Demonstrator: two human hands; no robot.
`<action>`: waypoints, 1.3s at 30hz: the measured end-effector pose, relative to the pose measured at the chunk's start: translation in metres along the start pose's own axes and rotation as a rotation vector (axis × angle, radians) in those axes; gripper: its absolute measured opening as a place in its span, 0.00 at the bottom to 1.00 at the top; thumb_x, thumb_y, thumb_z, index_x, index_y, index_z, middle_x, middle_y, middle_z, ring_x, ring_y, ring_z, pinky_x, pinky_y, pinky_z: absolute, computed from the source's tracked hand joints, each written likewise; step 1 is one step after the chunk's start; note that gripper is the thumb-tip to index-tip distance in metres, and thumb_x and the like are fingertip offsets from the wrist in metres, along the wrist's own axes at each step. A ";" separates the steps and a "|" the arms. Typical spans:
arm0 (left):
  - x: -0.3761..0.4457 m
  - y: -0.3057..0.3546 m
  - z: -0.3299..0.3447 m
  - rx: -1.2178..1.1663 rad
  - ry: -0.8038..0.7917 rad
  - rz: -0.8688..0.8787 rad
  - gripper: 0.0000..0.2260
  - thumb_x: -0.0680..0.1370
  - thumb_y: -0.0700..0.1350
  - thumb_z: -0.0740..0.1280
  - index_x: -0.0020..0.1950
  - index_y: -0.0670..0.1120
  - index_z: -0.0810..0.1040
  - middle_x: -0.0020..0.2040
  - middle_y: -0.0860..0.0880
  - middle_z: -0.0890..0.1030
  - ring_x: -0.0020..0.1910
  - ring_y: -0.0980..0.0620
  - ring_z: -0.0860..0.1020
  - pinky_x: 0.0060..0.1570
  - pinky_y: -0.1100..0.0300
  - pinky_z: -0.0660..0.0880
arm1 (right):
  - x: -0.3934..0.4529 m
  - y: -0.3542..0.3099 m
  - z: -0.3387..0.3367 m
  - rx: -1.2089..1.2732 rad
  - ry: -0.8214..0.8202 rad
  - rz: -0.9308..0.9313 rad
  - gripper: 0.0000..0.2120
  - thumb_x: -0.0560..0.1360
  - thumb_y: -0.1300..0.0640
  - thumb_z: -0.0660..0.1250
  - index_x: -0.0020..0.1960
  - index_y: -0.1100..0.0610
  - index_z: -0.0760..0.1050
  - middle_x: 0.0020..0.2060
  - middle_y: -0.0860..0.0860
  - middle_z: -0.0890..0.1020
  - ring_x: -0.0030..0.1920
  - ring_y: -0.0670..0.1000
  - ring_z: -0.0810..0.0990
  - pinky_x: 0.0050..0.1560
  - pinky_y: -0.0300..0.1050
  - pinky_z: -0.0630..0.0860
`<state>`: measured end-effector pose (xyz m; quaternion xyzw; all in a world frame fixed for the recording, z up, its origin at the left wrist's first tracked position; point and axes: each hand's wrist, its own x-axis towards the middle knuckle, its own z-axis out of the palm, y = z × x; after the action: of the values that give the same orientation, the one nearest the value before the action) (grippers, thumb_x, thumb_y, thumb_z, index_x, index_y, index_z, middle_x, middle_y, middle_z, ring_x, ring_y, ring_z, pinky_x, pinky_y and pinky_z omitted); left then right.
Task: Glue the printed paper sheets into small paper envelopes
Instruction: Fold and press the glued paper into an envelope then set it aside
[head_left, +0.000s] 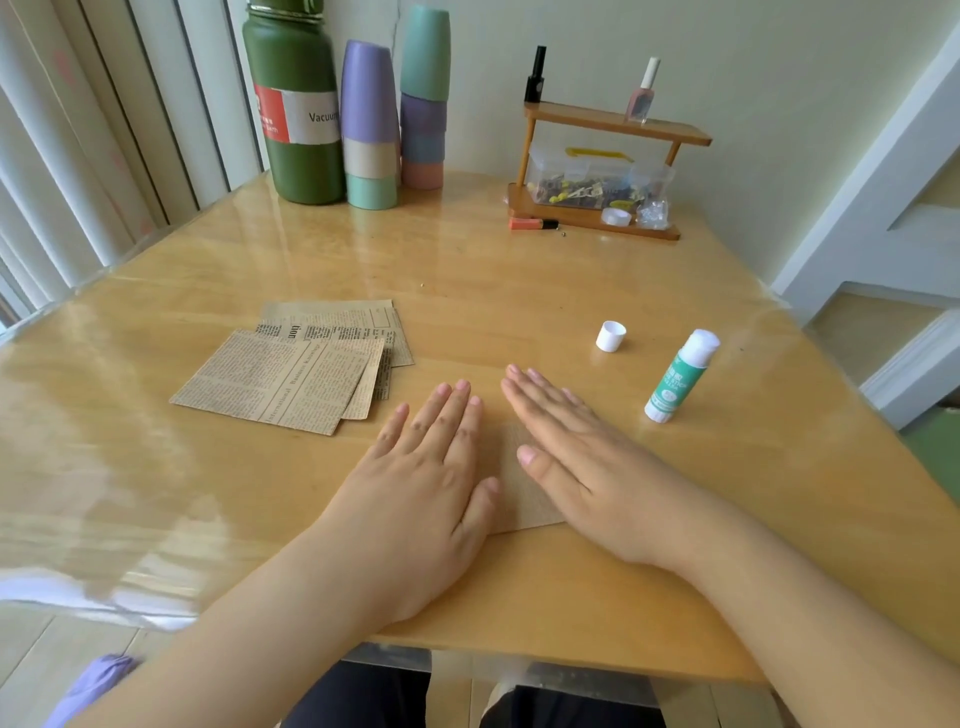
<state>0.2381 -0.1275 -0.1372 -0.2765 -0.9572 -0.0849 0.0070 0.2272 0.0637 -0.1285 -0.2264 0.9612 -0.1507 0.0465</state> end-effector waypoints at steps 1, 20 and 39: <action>-0.003 -0.003 -0.002 0.009 -0.006 -0.004 0.37 0.67 0.60 0.24 0.73 0.47 0.29 0.74 0.51 0.29 0.70 0.56 0.27 0.68 0.59 0.29 | -0.003 -0.001 -0.001 -0.055 -0.029 -0.003 0.35 0.72 0.37 0.34 0.77 0.50 0.38 0.75 0.40 0.38 0.71 0.33 0.33 0.72 0.34 0.34; -0.008 -0.023 0.000 -0.175 0.026 -0.042 0.41 0.67 0.70 0.35 0.76 0.52 0.37 0.76 0.57 0.39 0.72 0.62 0.34 0.69 0.63 0.32 | -0.014 0.009 0.000 0.379 0.312 0.166 0.27 0.79 0.46 0.55 0.76 0.46 0.53 0.73 0.36 0.55 0.71 0.31 0.51 0.67 0.24 0.48; -0.008 -0.039 -0.010 -0.237 -0.004 0.216 0.39 0.66 0.73 0.57 0.74 0.60 0.56 0.71 0.64 0.58 0.69 0.65 0.56 0.60 0.77 0.48 | -0.050 0.002 -0.010 0.321 0.281 0.210 0.20 0.74 0.46 0.61 0.62 0.29 0.61 0.59 0.30 0.70 0.59 0.36 0.72 0.57 0.34 0.72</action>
<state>0.2236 -0.1660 -0.1343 -0.3770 -0.9052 -0.1953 -0.0184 0.2690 0.0903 -0.1189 -0.0919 0.9401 -0.3261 -0.0369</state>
